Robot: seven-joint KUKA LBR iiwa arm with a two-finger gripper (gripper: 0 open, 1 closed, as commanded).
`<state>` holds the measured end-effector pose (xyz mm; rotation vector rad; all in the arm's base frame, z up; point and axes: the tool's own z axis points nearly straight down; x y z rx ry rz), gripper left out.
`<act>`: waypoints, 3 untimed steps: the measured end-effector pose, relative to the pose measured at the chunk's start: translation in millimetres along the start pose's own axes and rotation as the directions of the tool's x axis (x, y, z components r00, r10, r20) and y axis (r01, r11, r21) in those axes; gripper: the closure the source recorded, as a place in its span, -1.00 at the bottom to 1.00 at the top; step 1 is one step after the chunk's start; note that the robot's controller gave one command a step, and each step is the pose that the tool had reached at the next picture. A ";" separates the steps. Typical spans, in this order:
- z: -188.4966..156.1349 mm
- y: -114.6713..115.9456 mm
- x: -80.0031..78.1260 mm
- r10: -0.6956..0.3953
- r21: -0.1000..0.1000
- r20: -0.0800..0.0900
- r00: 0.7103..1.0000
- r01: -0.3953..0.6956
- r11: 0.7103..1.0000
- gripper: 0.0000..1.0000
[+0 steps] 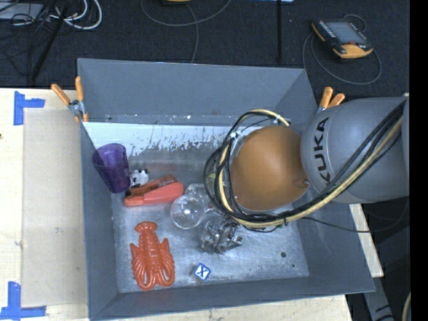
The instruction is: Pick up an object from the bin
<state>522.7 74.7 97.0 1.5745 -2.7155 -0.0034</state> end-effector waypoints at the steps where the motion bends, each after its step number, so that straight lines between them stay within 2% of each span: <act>1: -15.5 6.9 -18.2 -0.083 0.002 0.002 0.997 0.083 0.997 1.00; 2: -19.5 10.2 -21.0 -0.043 0.001 0.003 0.999 0.043 0.999 1.00; 3: -9.3 -1.5 -9.1 0.008 0.002 0.001 1.000 -0.008 1.000 1.00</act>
Offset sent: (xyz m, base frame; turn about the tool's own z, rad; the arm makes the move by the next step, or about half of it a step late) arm -0.0134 -0.0208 0.0539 -0.0136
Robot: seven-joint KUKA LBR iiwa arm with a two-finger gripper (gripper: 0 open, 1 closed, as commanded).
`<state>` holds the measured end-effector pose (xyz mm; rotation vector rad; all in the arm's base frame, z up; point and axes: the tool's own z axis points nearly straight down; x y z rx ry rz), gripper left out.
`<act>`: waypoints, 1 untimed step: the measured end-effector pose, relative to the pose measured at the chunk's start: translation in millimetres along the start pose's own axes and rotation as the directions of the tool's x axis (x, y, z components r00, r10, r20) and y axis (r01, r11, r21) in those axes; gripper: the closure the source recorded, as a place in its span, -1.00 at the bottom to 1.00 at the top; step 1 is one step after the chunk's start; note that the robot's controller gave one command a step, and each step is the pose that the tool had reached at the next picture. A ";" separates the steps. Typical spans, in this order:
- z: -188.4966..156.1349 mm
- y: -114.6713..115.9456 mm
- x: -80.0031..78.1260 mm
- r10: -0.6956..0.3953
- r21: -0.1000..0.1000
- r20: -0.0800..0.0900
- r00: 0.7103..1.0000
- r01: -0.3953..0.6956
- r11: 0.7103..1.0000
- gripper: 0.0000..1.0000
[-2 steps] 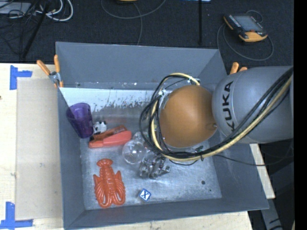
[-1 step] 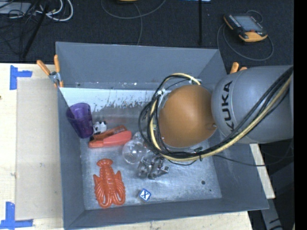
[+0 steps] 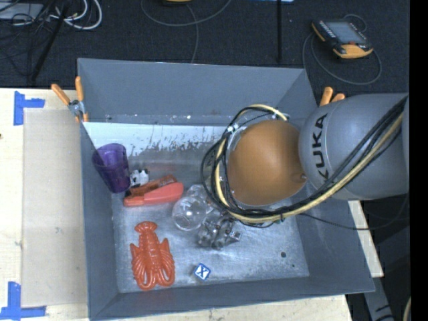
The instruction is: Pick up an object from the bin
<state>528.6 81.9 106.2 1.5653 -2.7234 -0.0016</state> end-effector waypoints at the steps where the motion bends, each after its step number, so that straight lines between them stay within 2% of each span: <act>1: -6.1 -0.1 -4.2 -0.281 -0.002 0.000 0.960 0.281 0.960 1.00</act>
Offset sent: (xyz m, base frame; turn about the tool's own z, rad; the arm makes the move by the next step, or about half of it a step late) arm 0.0243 0.0033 0.0354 -0.0197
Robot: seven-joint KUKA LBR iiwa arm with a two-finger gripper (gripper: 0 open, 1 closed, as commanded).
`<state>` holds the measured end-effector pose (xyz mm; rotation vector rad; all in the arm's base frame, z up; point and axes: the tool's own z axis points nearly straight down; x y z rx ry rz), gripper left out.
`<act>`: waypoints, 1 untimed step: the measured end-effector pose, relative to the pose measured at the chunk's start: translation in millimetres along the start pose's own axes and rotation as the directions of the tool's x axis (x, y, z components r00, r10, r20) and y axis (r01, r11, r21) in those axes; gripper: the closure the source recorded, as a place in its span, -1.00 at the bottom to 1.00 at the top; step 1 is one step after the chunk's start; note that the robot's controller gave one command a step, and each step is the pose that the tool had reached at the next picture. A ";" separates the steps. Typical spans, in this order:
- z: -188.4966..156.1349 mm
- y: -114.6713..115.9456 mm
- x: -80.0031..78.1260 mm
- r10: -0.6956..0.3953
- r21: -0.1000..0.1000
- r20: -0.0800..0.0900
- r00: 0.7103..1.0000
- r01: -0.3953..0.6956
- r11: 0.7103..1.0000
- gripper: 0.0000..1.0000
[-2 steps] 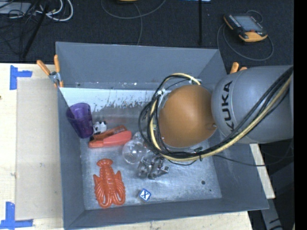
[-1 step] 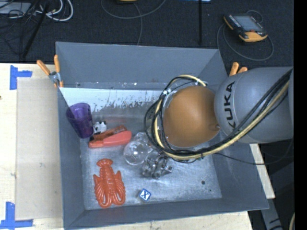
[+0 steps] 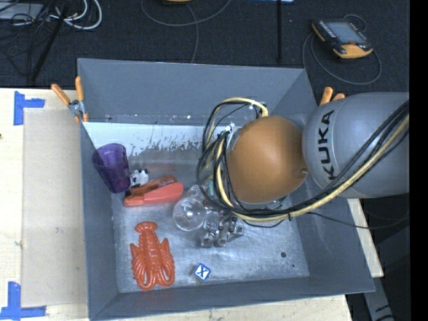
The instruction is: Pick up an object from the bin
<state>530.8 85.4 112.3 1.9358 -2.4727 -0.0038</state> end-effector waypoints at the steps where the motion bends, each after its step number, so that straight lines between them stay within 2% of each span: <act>1: -13.5 -9.6 -2.8 0.060 0.001 0.002 0.998 -0.060 0.998 1.00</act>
Offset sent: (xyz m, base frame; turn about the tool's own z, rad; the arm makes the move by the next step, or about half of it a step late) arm -0.0017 -0.0080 0.0340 0.0380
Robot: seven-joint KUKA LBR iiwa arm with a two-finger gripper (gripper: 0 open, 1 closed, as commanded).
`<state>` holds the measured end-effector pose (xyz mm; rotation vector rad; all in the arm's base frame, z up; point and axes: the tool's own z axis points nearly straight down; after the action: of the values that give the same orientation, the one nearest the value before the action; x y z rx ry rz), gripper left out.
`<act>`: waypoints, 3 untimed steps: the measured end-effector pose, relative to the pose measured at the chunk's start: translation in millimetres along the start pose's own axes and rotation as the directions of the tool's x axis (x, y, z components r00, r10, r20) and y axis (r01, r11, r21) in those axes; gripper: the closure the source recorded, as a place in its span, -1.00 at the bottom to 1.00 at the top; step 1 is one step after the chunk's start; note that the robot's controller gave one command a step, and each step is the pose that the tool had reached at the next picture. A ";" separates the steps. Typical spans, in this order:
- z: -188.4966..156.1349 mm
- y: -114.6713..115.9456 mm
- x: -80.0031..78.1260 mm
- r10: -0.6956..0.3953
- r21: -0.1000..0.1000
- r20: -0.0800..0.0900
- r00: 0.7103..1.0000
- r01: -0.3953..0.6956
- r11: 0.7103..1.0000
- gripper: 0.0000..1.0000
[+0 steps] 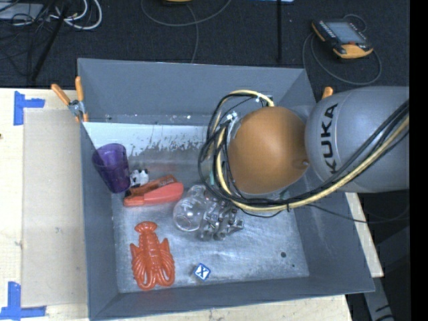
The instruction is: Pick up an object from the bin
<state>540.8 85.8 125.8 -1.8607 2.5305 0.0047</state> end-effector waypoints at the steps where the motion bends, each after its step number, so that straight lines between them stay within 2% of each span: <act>1: -8.9 2.6 4.2 0.200 0.000 -0.002 0.980 -0.200 0.980 1.00; 2: -13.8 1.0 2.3 0.014 0.001 -0.001 1.000 -0.014 1.000 1.00; 3: -11.9 12.2 4.6 0.036 0.000 -0.002 0.999 -0.036 0.999 1.00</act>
Offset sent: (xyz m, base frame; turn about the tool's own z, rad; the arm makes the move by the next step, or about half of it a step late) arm 0.0000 -0.0029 0.0166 -0.0110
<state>527.8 85.1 137.7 -1.8157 2.5650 0.0038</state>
